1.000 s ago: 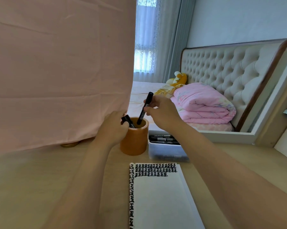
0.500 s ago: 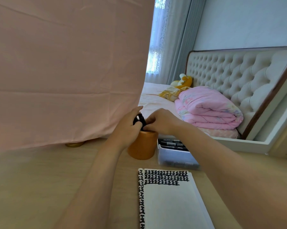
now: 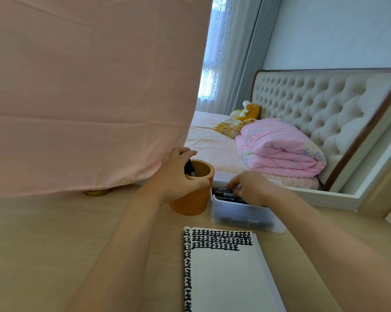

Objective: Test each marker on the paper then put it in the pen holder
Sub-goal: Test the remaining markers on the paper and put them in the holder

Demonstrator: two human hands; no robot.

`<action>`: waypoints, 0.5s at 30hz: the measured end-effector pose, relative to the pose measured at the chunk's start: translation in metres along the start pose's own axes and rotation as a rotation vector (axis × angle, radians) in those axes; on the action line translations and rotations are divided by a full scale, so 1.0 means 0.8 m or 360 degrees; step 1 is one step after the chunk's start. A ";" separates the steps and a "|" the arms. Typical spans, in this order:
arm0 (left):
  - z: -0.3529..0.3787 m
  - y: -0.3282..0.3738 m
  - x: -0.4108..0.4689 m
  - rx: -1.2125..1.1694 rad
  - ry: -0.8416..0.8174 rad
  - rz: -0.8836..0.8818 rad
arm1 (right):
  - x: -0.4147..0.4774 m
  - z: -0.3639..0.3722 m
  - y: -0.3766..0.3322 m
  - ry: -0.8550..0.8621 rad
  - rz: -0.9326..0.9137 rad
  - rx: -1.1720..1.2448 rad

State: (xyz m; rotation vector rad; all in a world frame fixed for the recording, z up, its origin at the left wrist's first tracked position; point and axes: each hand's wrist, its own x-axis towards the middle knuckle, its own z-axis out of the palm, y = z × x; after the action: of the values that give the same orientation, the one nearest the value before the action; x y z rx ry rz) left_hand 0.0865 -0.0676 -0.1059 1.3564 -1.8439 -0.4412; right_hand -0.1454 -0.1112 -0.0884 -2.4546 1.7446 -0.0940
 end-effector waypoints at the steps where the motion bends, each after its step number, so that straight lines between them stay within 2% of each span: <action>1: 0.000 -0.001 -0.002 0.0003 -0.0032 0.0004 | 0.003 0.002 -0.001 0.0001 -0.0015 -0.0005; 10: 0.004 -0.005 0.000 0.0062 0.0068 0.0010 | 0.027 0.014 -0.012 0.0029 -0.0149 -0.0190; 15: 0.005 -0.003 0.000 0.0111 0.0065 0.0016 | 0.027 0.015 -0.011 -0.0007 -0.0209 -0.0112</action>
State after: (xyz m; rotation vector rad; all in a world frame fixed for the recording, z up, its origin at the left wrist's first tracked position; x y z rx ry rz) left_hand 0.0848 -0.0694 -0.1099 1.3919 -1.8469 -0.3443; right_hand -0.1286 -0.1278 -0.0996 -2.6157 1.6102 -0.0402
